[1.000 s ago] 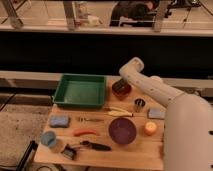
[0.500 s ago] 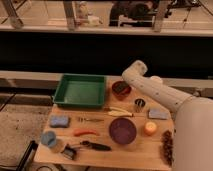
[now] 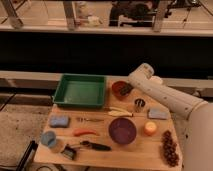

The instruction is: Wipe red bowl with eraser

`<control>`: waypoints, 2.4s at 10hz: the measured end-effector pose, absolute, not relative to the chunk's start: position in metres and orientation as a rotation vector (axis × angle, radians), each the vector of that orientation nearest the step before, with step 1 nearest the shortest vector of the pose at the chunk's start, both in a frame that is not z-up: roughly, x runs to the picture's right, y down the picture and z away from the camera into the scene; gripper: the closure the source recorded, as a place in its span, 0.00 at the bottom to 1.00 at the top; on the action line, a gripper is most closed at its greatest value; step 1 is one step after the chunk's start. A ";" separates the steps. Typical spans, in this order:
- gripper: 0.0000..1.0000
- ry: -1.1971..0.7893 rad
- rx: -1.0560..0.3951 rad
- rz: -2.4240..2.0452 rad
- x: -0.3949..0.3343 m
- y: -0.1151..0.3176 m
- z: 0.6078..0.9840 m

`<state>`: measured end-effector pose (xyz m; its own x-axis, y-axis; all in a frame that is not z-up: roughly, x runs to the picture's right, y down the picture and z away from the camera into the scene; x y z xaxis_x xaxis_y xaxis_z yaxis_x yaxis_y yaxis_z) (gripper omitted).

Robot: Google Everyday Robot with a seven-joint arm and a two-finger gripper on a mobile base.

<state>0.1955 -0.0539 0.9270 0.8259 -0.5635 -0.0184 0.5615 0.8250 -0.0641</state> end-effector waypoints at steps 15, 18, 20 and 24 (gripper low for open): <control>1.00 0.096 -0.051 -0.663 0.161 -0.091 0.958; 1.00 0.089 -0.041 -0.681 0.147 -0.091 0.957; 1.00 0.084 -0.035 -0.685 0.144 -0.090 0.955; 1.00 0.065 0.003 -0.649 0.159 -0.087 0.929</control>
